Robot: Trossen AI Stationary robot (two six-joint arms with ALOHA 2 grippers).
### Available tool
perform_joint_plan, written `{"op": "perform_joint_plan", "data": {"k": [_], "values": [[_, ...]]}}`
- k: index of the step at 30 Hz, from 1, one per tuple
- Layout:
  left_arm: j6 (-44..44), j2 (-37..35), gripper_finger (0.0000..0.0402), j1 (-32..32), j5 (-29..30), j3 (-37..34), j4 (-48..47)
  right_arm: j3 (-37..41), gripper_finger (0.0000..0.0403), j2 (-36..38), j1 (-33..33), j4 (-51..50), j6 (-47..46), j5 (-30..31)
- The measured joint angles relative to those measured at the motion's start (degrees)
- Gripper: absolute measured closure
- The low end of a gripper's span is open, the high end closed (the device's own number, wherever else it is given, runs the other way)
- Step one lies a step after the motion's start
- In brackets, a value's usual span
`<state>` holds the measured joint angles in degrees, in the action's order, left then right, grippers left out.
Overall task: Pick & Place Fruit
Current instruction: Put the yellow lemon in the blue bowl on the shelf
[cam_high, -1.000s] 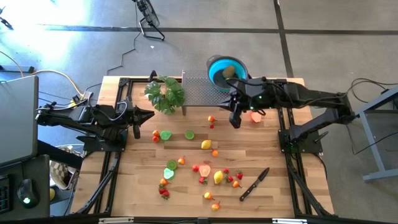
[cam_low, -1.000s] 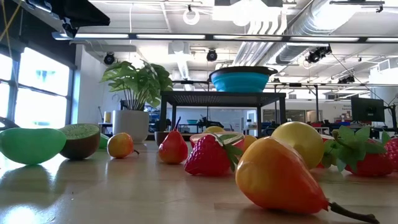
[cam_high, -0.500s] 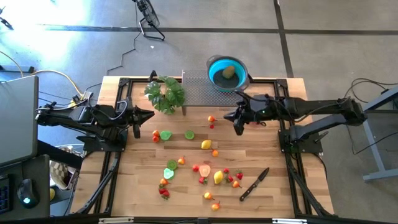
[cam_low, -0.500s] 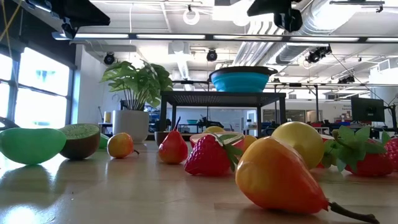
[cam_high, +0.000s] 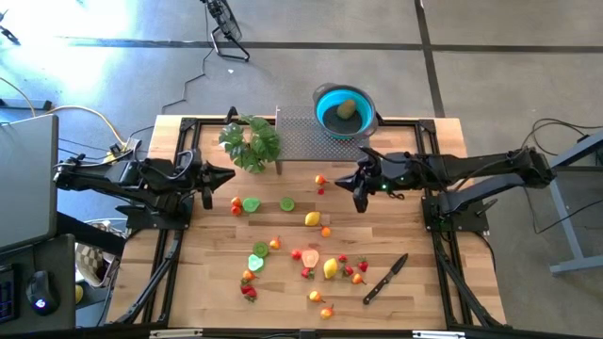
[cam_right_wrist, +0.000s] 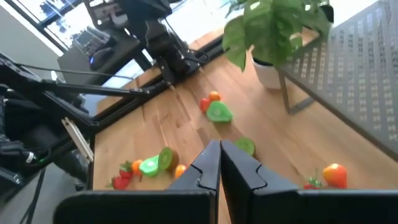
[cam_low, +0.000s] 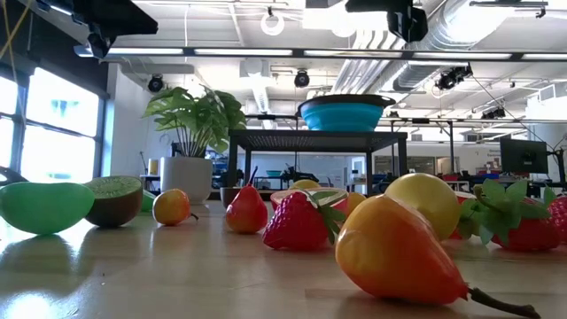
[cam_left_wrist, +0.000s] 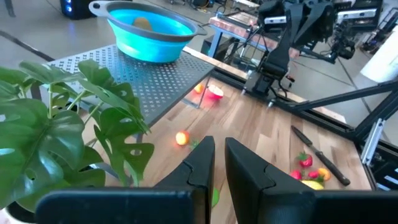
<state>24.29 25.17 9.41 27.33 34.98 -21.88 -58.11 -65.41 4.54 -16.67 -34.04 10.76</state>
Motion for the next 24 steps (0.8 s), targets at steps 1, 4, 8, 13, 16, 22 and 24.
{"op": "perform_joint_plan", "data": {"k": [1, 4, 8, 13, 16, 22, 24], "values": [[0.0, 0.0, 0.0367, 0.0, 0.0, 0.0, -0.3, 0.0, 0.0398, 0.0, 0.1, 0.4, 0.5, 0.1], [0.0, 0.0, 0.0367, 0.0, 0.0, 0.0, -1.1, 0.0, 0.0399, 0.0, 0.3, 1.4, 1.8, -0.1], [1.3, 0.5, 0.0367, 0.0, 0.1, 0.0, -1.1, 0.0, 0.0398, 0.0, 0.3, 2.3, 2.8, -0.1], [3.2, 3.9, 0.0390, 0.0, 0.2, 0.0, -0.7, 0.0, 0.0399, 0.0, 0.3, 2.4, 2.8, -0.1], [3.2, 7.1, 0.0397, 0.0, 0.1, 0.0, -0.7, 0.0, 0.0398, 0.0, 0.3, 2.4, 2.5, -0.2], [5.2, 10.8, 0.0400, 0.0, -1.3, 0.0, -1.2, 0.0, 0.0399, 0.8, 0.3, 2.1, 2.4, -0.2], [6.6, 11.8, 0.0400, 0.0, -1.7, 0.0, -1.3, 0.0, 0.0399, 1.7, 0.3, 1.8, 2.4, -0.2]]}}
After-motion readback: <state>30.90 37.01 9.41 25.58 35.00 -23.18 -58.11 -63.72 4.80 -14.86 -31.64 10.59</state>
